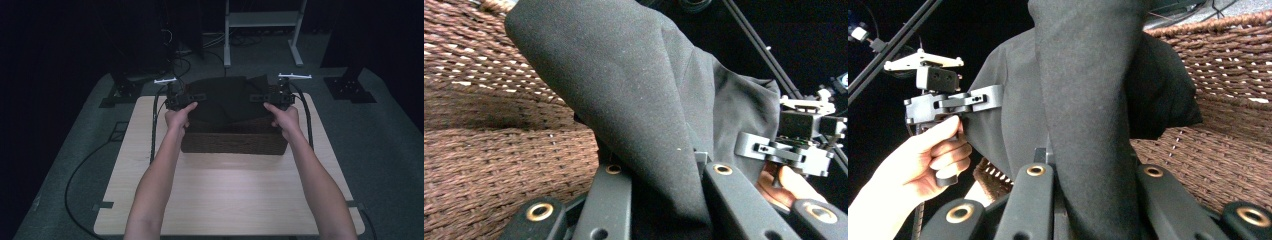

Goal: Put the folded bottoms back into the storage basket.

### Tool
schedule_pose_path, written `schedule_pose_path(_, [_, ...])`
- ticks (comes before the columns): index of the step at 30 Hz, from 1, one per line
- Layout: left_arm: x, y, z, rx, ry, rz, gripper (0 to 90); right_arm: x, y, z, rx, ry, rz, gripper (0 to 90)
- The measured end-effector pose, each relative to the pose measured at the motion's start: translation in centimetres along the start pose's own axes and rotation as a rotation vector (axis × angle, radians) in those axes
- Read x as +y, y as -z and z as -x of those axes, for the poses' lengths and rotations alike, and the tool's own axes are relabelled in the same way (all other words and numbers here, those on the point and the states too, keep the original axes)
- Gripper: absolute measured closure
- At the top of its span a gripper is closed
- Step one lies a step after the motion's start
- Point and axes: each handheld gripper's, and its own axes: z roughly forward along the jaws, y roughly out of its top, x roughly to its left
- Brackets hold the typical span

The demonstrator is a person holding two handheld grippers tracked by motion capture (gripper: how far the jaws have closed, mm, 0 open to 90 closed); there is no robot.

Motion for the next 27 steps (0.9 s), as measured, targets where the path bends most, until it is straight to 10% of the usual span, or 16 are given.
schedule_pose_path(27, [-0.5,-1.1,-1.3,0.086,0.009,-0.043,79.6,-0.5,-2.2,1.8,-0.061,-0.043,-0.063,77.2])
